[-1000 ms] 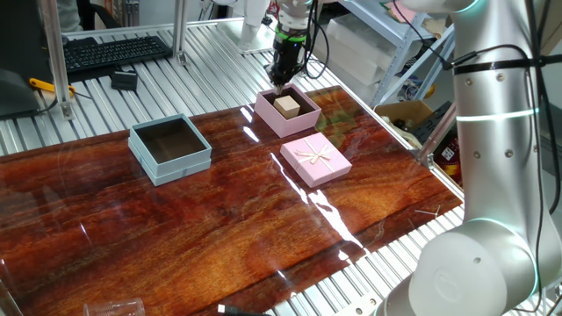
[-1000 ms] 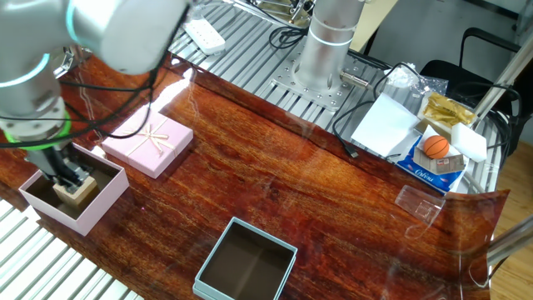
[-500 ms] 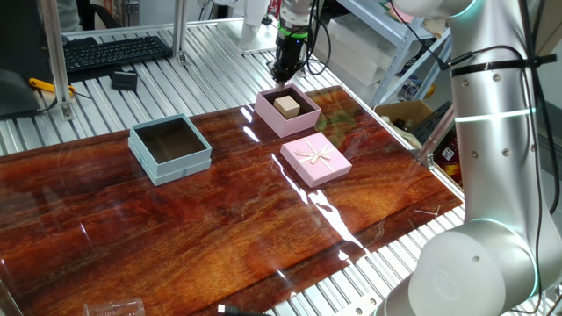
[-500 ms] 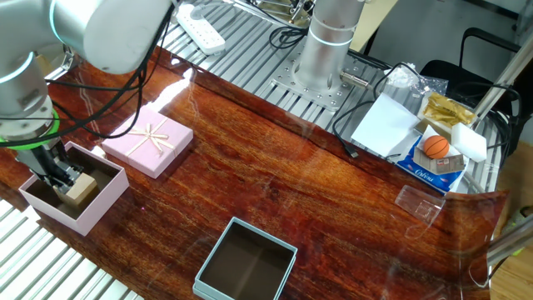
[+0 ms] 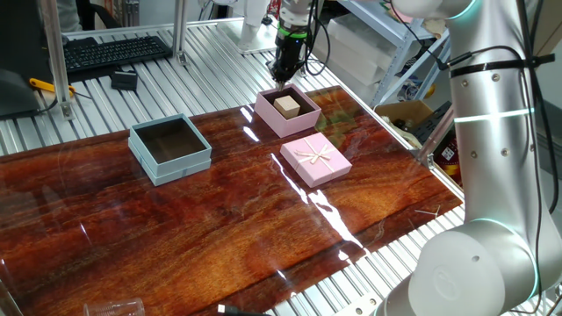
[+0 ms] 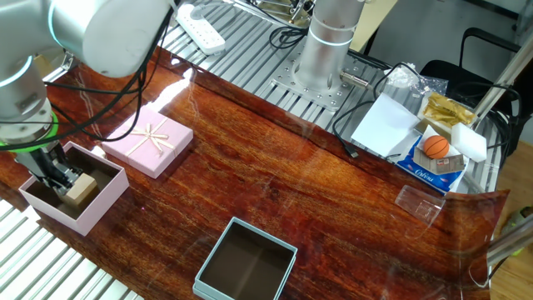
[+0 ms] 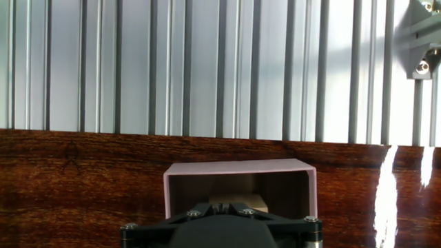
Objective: Move an object from one box to another
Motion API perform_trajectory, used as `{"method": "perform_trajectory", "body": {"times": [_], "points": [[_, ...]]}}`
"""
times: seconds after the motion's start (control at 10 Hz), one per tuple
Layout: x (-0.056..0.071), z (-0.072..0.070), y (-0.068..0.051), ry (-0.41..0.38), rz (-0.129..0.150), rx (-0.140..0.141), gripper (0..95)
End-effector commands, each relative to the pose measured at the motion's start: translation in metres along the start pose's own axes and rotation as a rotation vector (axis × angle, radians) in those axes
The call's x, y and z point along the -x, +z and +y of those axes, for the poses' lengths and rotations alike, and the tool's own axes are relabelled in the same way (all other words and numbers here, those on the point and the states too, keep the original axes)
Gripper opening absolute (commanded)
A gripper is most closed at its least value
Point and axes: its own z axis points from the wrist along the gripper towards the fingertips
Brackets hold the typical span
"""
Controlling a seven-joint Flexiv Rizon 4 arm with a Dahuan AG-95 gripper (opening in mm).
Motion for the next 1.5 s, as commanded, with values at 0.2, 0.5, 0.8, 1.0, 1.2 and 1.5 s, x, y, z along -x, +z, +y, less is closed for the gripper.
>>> {"method": "perform_trajectory", "body": {"times": [0.2,0.5,0.8,1.0,1.2,1.5], "points": [[-0.0010,-0.0002,-0.0001,0.019,0.003,0.003,0.0],[-0.0010,-0.0002,-0.0001,0.060,0.011,0.006,0.0],[-0.0010,-0.0002,-0.0001,0.085,0.004,0.007,0.0],[-0.0010,-0.0002,-0.0001,0.088,0.002,0.006,0.0],[-0.0010,-0.0002,-0.0001,0.104,0.003,0.004,0.0],[-0.0010,-0.0002,-0.0001,0.151,-0.012,-0.025,0.0]]}}
